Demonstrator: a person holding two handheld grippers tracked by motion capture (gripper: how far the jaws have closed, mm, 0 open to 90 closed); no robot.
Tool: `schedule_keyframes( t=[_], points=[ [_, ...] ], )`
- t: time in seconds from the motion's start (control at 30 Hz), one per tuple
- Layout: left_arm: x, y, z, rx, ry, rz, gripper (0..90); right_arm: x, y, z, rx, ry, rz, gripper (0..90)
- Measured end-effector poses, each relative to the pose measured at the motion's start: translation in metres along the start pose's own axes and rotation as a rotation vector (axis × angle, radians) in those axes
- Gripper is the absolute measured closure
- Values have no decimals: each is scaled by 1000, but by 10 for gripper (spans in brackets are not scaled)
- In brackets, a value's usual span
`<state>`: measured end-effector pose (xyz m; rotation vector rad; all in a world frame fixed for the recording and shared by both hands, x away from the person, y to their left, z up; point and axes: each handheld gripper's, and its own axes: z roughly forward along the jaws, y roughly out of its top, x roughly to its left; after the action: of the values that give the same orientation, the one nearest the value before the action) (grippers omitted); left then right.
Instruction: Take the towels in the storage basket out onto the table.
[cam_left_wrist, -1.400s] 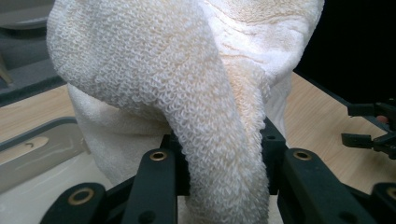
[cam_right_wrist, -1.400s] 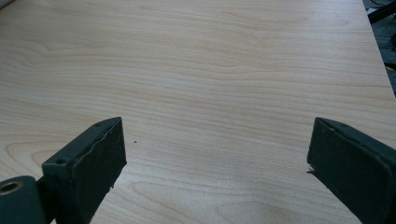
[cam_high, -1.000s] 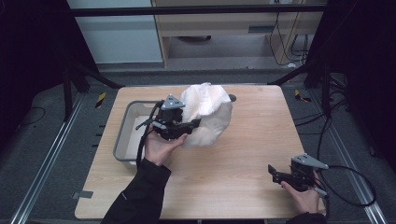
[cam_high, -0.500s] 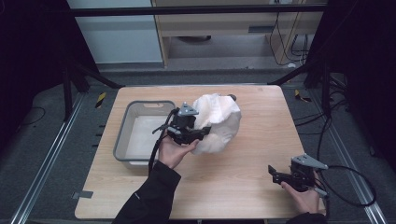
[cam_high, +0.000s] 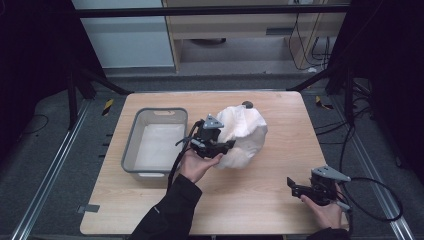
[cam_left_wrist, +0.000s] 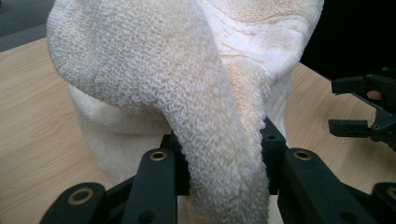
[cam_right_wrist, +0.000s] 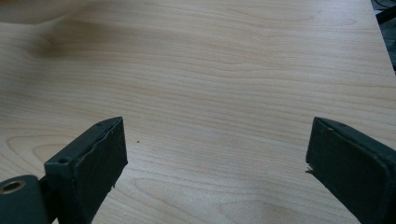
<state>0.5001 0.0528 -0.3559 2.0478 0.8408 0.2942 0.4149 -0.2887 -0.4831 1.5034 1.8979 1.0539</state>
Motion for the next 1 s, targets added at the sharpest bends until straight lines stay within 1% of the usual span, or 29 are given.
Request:
schedule_keyframes(
  t=[0.07, 0.2, 0.23, 0.27, 0.53, 0.63, 0.67, 0.77, 0.8, 0.9, 1.0],
  points=[
    [0, -2, 4, 4, 0, 7, 665, 0, 0, 0, 1, 1, 0, 53],
    [-2, -6, 14, 12, -12, 6, 665, 0, -1, 1, 3, -1, -8, 52],
    [-3, -7, 16, 13, -12, 8, 665, 0, -1, 1, 6, 3, -2, 52],
    [-3, -8, 17, 13, -12, 8, 665, 0, -1, 2, 5, -3, -13, 51],
    [-9, -15, 31, 23, -8, 30, 655, -1, -2, 1, 3, -2, -9, 50],
    [-9, -19, 38, 32, -6, 26, 650, -1, -2, 2, 6, -2, -14, 49],
    [-9, -20, 39, 36, -5, 27, 649, 0, -2, 2, 7, 1, -9, 49],
    [-8, -26, 47, 62, -4, 20, 643, 0, -2, 1, 7, 1, -9, 49],
    [-7, -28, 49, 66, -3, 16, 641, -1, -2, 2, 7, -2, -17, 49],
    [-7, -33, 55, 82, 3, 15, 634, 0, -2, 2, 9, -1, -15, 49],
    [-6, -39, 58, 88, 1, 10, 626, 0, -2, 2, 8, -3, -17, 50]
  ],
)
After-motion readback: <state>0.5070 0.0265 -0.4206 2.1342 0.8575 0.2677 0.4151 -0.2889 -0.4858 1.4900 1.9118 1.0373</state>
